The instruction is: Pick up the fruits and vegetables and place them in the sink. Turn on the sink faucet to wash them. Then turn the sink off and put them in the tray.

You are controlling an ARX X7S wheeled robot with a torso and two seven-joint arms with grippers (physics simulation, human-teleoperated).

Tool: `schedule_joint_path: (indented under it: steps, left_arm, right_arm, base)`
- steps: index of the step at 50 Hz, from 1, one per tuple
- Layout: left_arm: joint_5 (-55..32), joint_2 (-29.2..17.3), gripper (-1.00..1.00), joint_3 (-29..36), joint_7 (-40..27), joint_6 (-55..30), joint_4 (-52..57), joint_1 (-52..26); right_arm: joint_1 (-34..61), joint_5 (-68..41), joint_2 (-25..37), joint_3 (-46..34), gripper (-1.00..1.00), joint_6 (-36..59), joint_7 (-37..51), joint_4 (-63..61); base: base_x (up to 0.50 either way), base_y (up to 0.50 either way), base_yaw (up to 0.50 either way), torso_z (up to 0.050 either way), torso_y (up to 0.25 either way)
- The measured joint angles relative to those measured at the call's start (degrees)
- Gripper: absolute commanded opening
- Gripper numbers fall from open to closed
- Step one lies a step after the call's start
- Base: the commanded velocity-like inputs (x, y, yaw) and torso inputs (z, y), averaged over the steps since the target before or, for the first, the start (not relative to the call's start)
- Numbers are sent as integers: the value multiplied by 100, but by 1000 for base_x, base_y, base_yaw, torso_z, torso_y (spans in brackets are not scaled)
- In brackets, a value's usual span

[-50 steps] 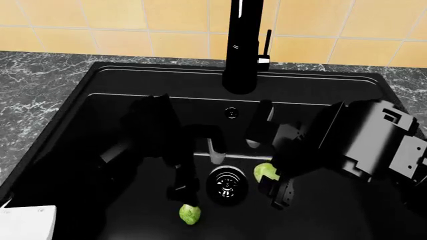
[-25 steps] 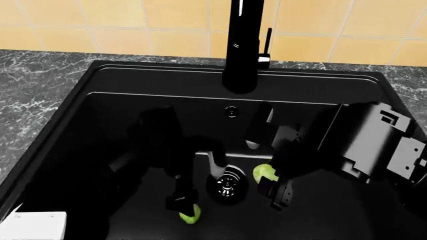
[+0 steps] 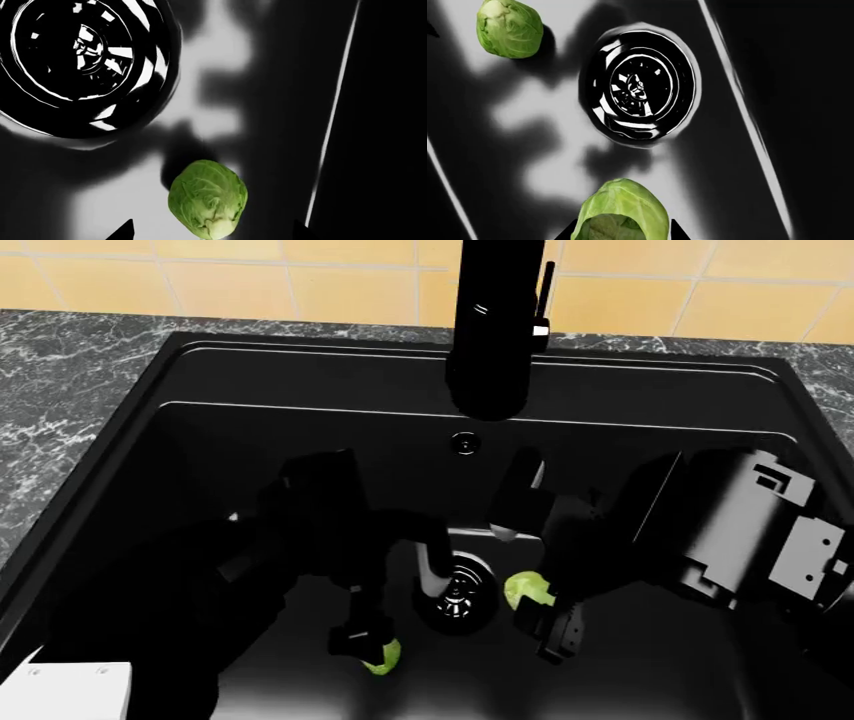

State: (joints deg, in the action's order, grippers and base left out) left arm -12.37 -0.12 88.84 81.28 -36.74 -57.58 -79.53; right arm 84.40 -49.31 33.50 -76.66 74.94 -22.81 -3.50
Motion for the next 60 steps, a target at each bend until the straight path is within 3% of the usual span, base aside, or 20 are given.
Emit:
schedule_joint_path:
  steps: [18,31,49,50,60]
  left_arm:
    - [-95,-232,100,-39,-17,297,755,-4]
    - [27,-62,100,62,152,610,356,159]
    - [512,2,100,97,524,324,179,456]
    - [547,3,-100,99,545,291,171,469]
    - [812,12,-100,111,660,50,126,501]
  right_arm:
    - [16,-31,4,-17,-100,-3,14,4]
    - [6,-40,3,-39,-100,-38,15,33]
    - [-38,-68,36,-38,-100,-88,52,44]
    - [-38,-70,38,-38,-100,-89,53,45]
    - [-47,-92,53,-32,-100,-99,72,47]
  base:
    - [0,0,0,0,0]
    - [0,0,0,0,0]
    - [0,0,0,0,0]
    - [0,0,0,0,0]
    - [0,0,0,0,0]
